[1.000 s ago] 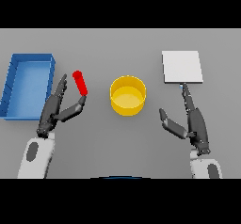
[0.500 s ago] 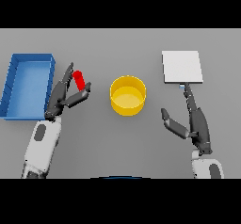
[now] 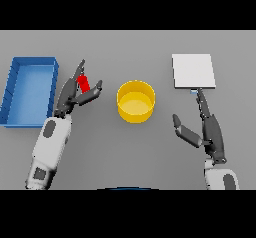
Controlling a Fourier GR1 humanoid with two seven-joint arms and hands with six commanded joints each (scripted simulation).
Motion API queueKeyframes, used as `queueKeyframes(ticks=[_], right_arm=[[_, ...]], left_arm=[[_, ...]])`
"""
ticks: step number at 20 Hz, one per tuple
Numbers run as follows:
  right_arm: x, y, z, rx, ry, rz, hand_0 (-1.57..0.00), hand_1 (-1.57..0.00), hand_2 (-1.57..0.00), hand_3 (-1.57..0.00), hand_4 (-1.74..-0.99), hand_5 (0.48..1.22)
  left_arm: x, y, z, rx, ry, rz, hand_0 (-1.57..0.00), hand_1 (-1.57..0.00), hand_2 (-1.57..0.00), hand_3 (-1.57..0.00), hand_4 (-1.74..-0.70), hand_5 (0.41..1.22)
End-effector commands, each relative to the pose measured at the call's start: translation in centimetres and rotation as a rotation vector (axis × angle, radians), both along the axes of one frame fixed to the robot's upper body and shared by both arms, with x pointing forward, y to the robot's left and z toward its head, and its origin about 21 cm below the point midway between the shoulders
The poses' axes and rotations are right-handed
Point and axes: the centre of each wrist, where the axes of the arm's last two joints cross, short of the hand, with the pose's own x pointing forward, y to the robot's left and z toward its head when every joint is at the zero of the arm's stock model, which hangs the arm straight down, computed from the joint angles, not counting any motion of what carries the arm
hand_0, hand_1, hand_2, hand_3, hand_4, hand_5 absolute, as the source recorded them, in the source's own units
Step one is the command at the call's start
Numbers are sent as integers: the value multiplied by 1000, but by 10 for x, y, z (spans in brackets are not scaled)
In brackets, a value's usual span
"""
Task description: Pick up the red beaker and tilt it to pour out 1 green nut into yellow bowl. Pick up the yellow bowl and place it on the metallic measuring scale.
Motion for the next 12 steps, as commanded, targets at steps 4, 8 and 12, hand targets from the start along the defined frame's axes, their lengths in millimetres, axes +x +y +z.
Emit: queueKeyframes(ticks=[4, 8, 12], right_arm=[[-2, 2, 3, -5, -4, -5, 1, 1, 1, 1, -1261, 641], [-3, 6, 1, -9, 3, -8, 1, 1, 1, 1, -1257, 645], [-1, -1, 2, -14, -1, -17, 1, 1, 1, 1, -1252, 644]], left_arm=[[4, 0, -5, -36, -15, 10, 1, 1, 0, 1, -1348, 704], [11, -8, -7, -89, 2, 57, -441, -481, -523, -547, -1448, 871], [13, -13, -7, -28, -26, 24, -1106, -1125, -1142, -974, -1603, 1078]])
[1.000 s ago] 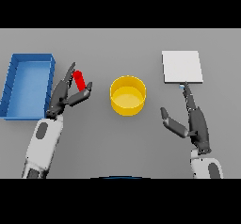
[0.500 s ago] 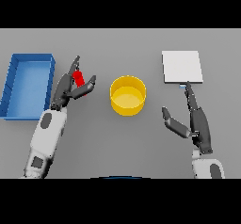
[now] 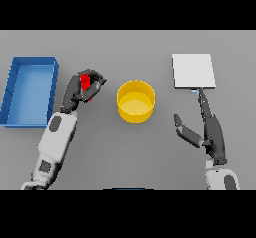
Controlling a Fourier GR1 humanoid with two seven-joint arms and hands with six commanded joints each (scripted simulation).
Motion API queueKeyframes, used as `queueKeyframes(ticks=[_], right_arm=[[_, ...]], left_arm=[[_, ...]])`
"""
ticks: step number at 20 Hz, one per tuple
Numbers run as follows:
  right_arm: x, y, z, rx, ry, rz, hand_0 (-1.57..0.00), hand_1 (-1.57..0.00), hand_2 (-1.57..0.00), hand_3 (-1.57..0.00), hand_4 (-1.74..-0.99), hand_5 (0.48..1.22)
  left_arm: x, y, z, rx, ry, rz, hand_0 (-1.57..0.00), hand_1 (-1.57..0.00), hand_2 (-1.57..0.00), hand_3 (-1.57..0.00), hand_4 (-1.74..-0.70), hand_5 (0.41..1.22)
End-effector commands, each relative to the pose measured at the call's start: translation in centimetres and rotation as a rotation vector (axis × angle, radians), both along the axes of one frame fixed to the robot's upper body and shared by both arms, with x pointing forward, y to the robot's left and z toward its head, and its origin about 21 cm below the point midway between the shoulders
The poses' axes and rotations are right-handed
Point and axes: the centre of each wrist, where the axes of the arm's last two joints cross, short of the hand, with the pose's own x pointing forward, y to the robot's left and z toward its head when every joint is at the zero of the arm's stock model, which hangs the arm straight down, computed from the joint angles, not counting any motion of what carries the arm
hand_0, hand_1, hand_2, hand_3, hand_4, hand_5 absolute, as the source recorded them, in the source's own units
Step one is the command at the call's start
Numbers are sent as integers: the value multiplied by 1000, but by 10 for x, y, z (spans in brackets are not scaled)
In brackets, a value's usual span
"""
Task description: Pick up the red beaker and tilt it to pour out 1 green nut into yellow bowl. Pick up the yellow bowl and place it on the metallic measuring scale.
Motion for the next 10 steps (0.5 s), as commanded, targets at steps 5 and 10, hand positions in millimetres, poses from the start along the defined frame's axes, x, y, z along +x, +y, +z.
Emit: queueKeyframes(ticks=[5, 10], right_arm=[[-1, 3, 1, 21, -1, 7, 1, 1, 1, 1, -1258, 644], [-2, -2, 0, 0, -1, -11, 1, 1, 1, 1, -1258, 646]], left_arm=[[-2, -6, 3, 13, 27, 16, -1419, -1425, -1430, -1375, -1552, 1159], [-2, -7, 13, -74, -61, 58, -1521, -1523, -1525, -1507, -1679, 1122]])
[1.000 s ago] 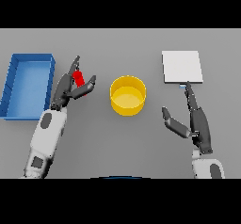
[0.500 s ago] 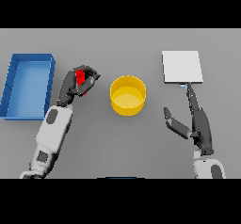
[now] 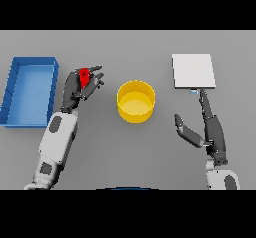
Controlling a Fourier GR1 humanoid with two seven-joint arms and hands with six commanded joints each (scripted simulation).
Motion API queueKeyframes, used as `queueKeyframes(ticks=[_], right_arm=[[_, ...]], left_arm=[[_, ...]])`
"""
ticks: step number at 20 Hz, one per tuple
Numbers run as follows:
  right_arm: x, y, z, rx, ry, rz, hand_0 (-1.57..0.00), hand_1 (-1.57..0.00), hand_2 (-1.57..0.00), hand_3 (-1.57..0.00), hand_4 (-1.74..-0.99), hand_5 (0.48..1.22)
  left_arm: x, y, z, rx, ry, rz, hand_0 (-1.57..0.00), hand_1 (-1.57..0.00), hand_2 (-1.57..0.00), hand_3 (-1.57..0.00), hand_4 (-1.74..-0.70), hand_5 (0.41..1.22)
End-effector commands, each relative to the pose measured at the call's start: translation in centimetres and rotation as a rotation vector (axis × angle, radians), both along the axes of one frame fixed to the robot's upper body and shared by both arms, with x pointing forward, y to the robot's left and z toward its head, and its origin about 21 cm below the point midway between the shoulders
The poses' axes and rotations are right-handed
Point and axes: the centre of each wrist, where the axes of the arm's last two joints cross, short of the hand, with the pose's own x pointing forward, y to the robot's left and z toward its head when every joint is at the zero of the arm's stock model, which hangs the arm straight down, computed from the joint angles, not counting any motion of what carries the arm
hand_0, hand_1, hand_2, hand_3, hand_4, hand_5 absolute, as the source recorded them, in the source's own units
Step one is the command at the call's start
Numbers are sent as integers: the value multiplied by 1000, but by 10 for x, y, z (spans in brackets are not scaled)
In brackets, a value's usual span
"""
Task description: Pick up the red beaker and tilt it to pour out 1 green nut into yellow bowl. Pick up the yellow bowl and place it on the metallic measuring scale.
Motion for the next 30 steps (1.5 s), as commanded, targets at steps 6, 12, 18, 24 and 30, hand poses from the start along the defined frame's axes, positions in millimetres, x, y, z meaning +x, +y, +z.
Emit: queueKeyframes(ticks=[6, 12, 18, 24, 30], right_arm=[[-1, 4, -2, -9, -18, 23, 1, 1, 1, 1, -1261, 661], [-2, -2, 2, -39, -5, 19, 1, 1, 1, 1, -1256, 678], [0, 7, 1, -18, 13, 23, 1, 1, 1, 1, -1252, 685], [-6, 5, 2, -13, 4, 26, 1, 1, 1, 1, -1270, 700], [-5, 10, -1, 17, 8, 29, 1, 1, 1, 1, -1285, 697]], left_arm=[[7, -2, 45, 176, -81, -65, -1558, -1558, -1559, -1554, -1725, 1117], [8, -11, 68, 451, -51, -171, -1564, -1565, -1565, -1562, -1733, 1112], [11, -23, 83, 759, -50, -190, -1568, -1568, -1568, -1567, -1738, 1131], [18, -44, 95, 1191, -144, -273, -1570, -1570, -1570, -1570, -1740, 1173], [26, -62, 114, 1500, -235, -393, -1571, -1571, -1571, -1470, -1677, 1208]])
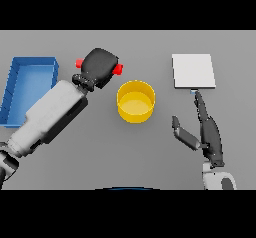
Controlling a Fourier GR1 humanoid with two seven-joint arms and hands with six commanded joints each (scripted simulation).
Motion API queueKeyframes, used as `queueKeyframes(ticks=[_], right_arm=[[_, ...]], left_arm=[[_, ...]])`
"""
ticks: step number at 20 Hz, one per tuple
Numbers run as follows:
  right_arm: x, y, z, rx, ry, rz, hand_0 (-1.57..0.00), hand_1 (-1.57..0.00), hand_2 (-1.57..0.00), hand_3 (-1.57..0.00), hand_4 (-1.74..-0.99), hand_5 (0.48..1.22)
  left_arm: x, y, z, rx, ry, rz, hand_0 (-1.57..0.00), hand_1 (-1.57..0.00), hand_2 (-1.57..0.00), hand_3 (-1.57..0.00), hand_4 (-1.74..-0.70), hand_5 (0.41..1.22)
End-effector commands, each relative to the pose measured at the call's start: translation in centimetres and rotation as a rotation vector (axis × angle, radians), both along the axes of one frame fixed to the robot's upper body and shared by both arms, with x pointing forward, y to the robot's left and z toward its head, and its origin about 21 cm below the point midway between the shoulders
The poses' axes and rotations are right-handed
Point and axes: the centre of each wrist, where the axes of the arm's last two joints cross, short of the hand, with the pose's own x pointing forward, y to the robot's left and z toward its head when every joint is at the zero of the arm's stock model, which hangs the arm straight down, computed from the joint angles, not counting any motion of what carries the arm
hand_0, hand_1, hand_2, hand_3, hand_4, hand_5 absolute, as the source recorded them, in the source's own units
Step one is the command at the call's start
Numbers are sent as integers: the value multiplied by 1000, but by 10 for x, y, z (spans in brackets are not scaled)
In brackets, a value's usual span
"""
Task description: Pick up the red beaker and tilt it to pour out 1 green nut into yellow bowl. Pick up the yellow bowl and place it on the metallic measuring scale.
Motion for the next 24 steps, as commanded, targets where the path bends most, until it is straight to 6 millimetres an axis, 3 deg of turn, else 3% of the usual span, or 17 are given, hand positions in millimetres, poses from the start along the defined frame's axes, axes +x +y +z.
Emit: queueKeyframes(ticks=[1, 3, 5, 10, 18, 24], right_arm=[[1, 0, 1, 11, -6, -2, 1, 1, 1, 1, -1287, 690], [4, -2, -1, 20, -1, -19, 1, 1, 1, 1, -1292, 678], [1, -1, -3, 42, 1, -18, 1, 1, 1, 1, -1295, 664], [3, 1, -5, 56, 2, -22, 1, 1, 1, 1, -1291, 640], [4, -1, -5, 24, 13, -55, 1, 1, 1, 1, -1276, 593], [3, 2, -8, -3, -5, -56, 1, 1, 1, 1, -1216, 585]], left_arm=[[0, -4, 3, 54, 0, -21, -1571, -1571, -1571, -1391, -1687, 1211], [1, -14, 1, 152, -9, -71, -1571, -1571, -1571, -1277, -1701, 1215], [-1, -28, 4, 243, -15, -140, -1571, -1571, -1571, -1383, -1713, 1217], [1, -39, 0, 493, -47, -242, -1571, -1571, -1571, -1509, -1732, 1220], [5, -60, 6, 738, -139, -335, -1571, -1571, -1571, -1561, -1739, 1221], [9, -73, 12, 933, -177, -391, -1571, -1571, -1571, -1568, -1735, 1221]])
